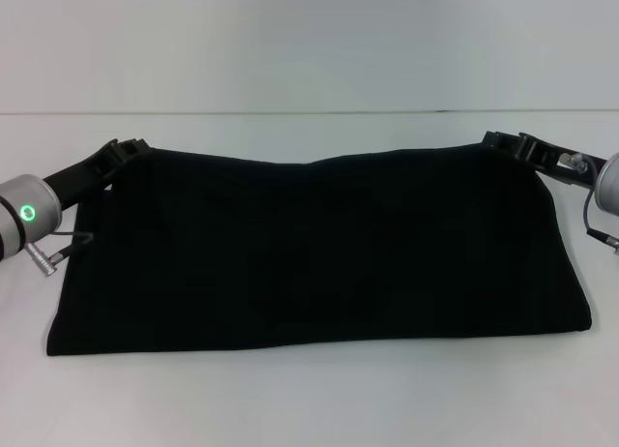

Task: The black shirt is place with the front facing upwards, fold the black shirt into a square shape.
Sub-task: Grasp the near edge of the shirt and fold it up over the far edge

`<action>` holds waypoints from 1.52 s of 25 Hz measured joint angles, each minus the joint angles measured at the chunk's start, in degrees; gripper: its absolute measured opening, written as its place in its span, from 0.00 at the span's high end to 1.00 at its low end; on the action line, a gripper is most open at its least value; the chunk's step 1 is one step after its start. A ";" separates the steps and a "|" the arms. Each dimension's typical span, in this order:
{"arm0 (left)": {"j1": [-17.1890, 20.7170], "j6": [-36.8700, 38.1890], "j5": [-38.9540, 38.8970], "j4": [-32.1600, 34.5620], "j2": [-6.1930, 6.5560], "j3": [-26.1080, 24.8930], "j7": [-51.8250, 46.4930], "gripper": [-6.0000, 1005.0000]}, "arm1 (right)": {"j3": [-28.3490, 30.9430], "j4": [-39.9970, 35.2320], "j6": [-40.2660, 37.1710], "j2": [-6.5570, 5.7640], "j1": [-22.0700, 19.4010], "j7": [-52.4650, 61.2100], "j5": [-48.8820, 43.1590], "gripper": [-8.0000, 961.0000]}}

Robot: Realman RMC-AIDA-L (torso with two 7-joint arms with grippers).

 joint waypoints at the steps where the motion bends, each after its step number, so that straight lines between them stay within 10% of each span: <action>1: 0.04 -0.44 -0.13 -0.03 -0.07 -0.01 0.23 0.83 | -0.06 0.04 0.08 0.01 0.00 0.00 0.00 0.64; 15: 1.84 -0.37 -0.26 -0.23 0.36 0.02 0.15 0.42 | 0.23 0.40 -1.03 -0.72 -3.75 0.32 6.24 0.47; 38: 5.34 23.26 -0.22 -0.21 2.42 0.90 0.48 0.41 | -1.90 -0.05 -11.18 -4.08 -12.09 2.40 10.97 0.41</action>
